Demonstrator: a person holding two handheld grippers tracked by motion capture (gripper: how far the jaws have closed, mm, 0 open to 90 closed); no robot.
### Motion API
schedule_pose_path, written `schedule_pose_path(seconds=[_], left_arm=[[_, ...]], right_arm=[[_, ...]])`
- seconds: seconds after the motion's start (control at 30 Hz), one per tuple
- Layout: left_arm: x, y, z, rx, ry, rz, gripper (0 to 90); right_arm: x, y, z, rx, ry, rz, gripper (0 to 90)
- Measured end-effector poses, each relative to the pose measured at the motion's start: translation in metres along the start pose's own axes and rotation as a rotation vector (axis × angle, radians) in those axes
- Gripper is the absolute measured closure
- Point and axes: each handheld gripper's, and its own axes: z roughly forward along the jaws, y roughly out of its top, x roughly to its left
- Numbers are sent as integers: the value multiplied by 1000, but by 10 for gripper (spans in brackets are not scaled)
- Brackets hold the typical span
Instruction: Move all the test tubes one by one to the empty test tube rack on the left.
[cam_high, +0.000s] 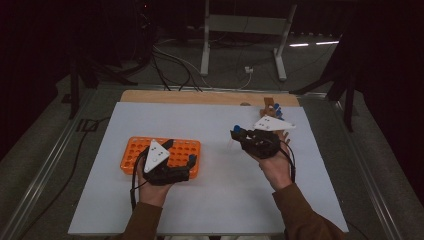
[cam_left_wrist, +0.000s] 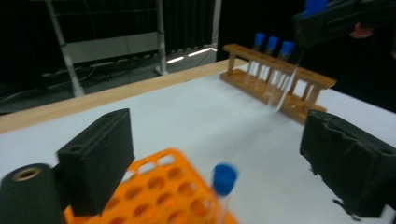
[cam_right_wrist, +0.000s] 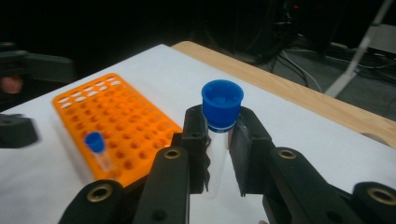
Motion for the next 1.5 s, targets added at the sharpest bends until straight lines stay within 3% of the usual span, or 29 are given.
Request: schedule_pose_path(seconds=[0.17,0.3,0.4,0.67,0.9,1.27,1.4,1.5], left_arm=[[-15,8,14,12,-25,29,221],[-26,11,24,29,-46,52,248],[-31,11,30,33,-43,62,327],[-38,12,42,38,-86,58,600],[-40,10,47,45,-110,75,721],[-38,10,47,38,-124,91,778],[-38,11,48,36,-132,92,785],[-36,11,49,46,-131,89,785]], right_arm=[[15,2,4,2,61,8,767],[21,3,6,2,81,7,767],[24,4,8,3,93,8,767],[31,3,12,30,114,-2,767],[35,3,15,42,128,-8,767],[35,2,16,48,142,-5,768],[33,1,15,38,148,17,758],[31,1,13,15,138,24,677]])
